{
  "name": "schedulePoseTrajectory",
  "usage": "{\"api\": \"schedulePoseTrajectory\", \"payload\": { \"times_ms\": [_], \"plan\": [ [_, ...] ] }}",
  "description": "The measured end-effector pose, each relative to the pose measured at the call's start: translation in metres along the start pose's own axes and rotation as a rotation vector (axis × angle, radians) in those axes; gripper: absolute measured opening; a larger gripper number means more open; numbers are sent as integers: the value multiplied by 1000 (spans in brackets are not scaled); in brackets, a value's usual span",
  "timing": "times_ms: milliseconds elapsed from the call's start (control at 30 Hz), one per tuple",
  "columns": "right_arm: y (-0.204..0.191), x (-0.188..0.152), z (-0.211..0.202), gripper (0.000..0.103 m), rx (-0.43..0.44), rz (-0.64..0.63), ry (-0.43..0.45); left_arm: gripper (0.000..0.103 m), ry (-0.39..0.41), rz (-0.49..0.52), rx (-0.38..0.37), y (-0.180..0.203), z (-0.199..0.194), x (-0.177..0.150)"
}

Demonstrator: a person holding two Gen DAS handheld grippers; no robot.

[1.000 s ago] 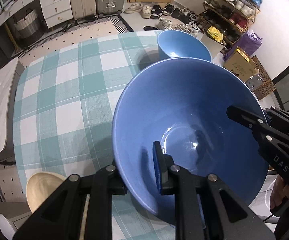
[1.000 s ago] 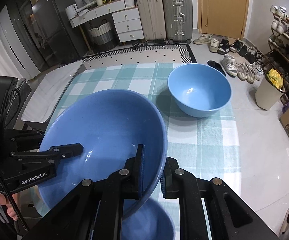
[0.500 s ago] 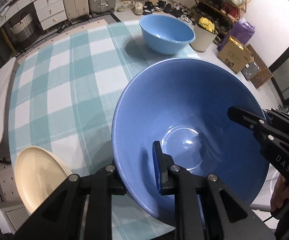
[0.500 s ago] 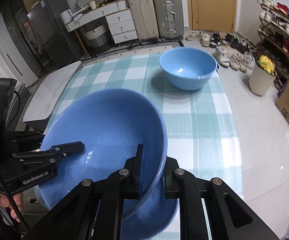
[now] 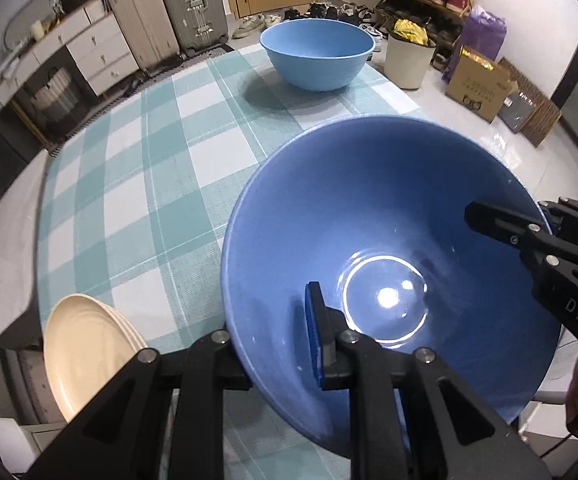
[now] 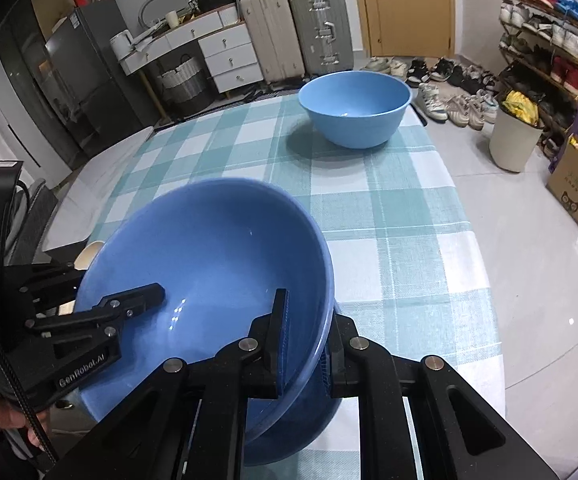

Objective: Organize plates and bowls
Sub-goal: 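Lower the held bowl into the set-apart blue bowl and open the left tool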

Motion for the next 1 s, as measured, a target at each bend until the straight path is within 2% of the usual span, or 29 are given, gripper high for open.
{"api": "schedulePoseTrajectory", "payload": {
  "times_ms": [400, 567, 667, 800, 1000],
  "plan": [
    [4, -21, 7, 13, -60, -64, 29, 17, 58, 49, 91, 14, 6, -16],
    [5, -27, 11, 14, -52, -62, 37, 17, 51, 38, 87, 12, 10, -19],
    [5, -29, 12, 14, -44, -59, 42, 18, 51, 54, 111, 14, 13, -23],
    [3, -32, 14, 14, -80, -85, 54, 20, 36, 38, 100, 15, 17, -24],
    [5, -32, 14, 14, -80, -80, 65, 23, 47, 46, 113, 17, 17, -26]
  ]
}}
Point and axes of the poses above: each gripper's, at about its wrist camera, not at the fingertips, and z roughly the way its jaws point, y to its right, x to its top, the point moved 4 cm from there along z, roughly the way its jaws point, and after that the axes turned 7 degrees about x, right-handed, at the moved point
